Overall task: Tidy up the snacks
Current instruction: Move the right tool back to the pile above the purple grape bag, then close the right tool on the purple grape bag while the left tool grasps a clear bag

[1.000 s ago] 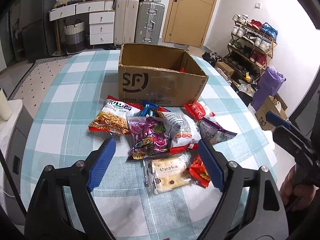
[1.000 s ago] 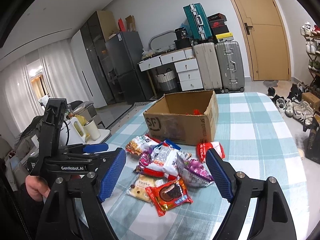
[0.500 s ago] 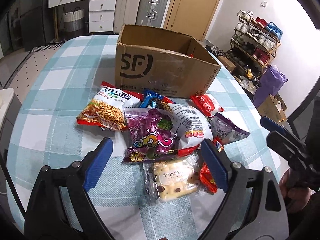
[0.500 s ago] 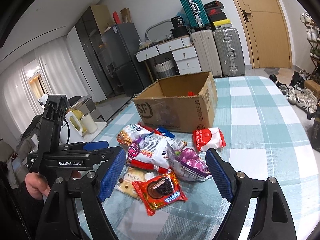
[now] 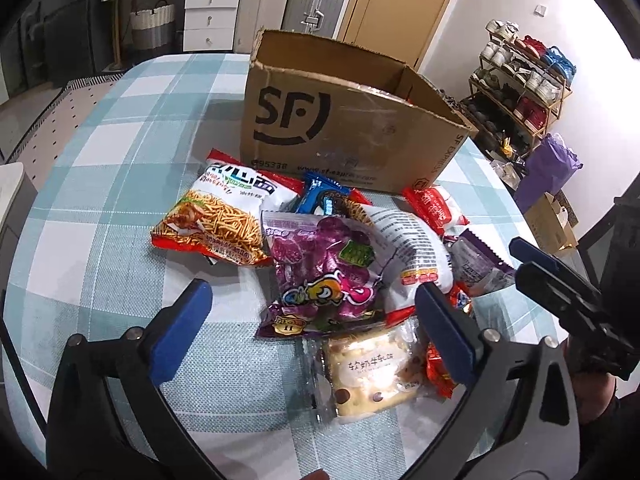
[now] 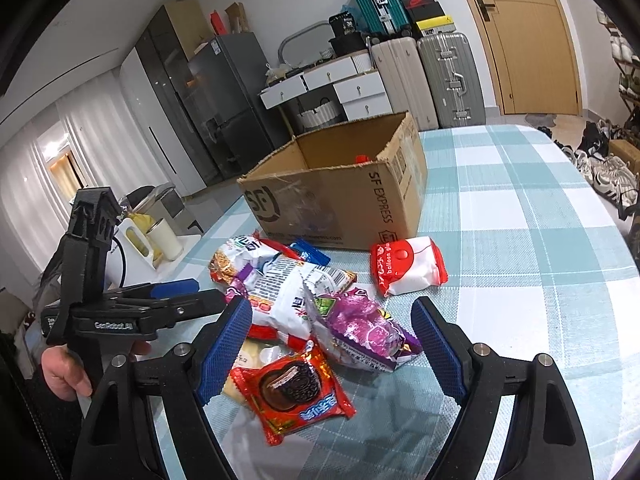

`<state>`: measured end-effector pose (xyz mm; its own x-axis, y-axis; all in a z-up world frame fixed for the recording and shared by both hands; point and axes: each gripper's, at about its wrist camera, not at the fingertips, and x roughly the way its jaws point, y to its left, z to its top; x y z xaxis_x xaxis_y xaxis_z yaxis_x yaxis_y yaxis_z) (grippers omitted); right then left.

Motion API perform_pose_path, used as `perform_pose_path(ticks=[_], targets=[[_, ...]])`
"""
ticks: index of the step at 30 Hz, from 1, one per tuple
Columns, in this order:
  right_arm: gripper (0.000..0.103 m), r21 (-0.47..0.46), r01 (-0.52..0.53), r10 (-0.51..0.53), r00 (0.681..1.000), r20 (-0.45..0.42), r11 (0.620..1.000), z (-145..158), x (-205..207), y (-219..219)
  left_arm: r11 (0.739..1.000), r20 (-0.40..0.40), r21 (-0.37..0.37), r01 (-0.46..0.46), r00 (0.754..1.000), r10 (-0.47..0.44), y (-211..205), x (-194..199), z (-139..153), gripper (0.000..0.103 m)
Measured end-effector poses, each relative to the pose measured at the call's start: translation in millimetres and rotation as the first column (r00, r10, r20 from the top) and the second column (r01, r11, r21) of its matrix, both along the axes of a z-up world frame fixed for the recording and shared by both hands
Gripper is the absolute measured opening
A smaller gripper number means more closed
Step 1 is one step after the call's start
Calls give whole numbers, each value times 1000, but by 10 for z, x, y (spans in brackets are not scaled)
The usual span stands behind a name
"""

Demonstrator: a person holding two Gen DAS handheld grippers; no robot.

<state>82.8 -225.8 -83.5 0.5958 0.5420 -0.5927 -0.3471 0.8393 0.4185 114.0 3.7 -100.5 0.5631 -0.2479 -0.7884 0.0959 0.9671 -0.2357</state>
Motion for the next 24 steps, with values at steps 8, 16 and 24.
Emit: perform_pose_path(ticks=[8, 16, 24], targets=[[84, 11, -17, 17, 999, -47, 1000, -172, 160, 46, 1000, -10, -5, -2, 1000, 2, 13, 99, -76, 101], [83, 14, -27, 28, 997, -72, 1000, -300, 266, 103, 1000, -10, -12, 2, 1000, -2, 50, 102, -87, 101], [48, 56, -29, 34, 994, -106, 998, -410, 343, 70, 1000, -26, -16, 1, 1000, -1, 79, 72, -111, 101]])
